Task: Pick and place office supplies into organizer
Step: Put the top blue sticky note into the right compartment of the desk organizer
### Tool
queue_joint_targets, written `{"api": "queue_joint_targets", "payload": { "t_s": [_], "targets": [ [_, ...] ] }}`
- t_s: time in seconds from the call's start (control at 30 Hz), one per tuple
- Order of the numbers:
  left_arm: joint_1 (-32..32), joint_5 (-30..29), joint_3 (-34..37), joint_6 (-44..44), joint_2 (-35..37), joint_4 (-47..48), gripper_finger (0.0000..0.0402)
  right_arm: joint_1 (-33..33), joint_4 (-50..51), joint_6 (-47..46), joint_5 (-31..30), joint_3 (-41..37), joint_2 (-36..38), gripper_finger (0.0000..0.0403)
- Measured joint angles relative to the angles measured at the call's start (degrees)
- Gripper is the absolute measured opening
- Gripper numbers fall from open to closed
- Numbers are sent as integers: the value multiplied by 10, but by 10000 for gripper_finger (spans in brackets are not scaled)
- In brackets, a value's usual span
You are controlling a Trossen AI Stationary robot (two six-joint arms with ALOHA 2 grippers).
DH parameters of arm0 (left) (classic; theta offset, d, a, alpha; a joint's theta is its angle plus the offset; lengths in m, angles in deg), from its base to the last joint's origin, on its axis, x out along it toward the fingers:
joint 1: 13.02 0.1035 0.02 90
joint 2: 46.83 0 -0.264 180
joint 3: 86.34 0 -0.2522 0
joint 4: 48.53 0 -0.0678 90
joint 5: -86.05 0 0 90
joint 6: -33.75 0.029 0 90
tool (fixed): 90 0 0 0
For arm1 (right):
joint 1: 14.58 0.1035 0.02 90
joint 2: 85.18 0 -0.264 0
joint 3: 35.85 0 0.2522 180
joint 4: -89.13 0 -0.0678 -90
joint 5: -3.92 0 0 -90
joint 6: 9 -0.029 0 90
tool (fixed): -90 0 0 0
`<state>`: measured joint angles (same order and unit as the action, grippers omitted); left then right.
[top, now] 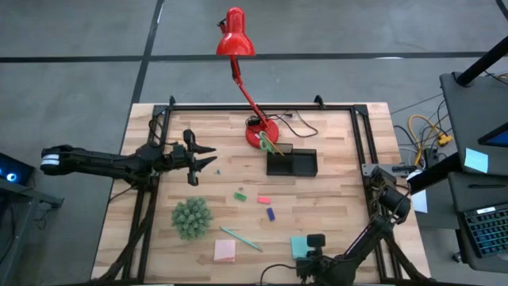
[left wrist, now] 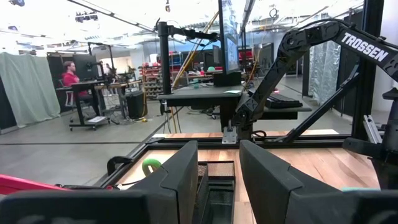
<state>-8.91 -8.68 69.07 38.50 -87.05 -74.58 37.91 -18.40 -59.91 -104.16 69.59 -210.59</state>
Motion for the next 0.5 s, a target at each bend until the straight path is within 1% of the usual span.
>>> {"api": "queue_joint_targets", "payload": {
  "t_s": [0.5],
  "targets": [
    [0,0,0,0,0,0,107,0,-3,-9,3,9,1,8]
  ]
}}
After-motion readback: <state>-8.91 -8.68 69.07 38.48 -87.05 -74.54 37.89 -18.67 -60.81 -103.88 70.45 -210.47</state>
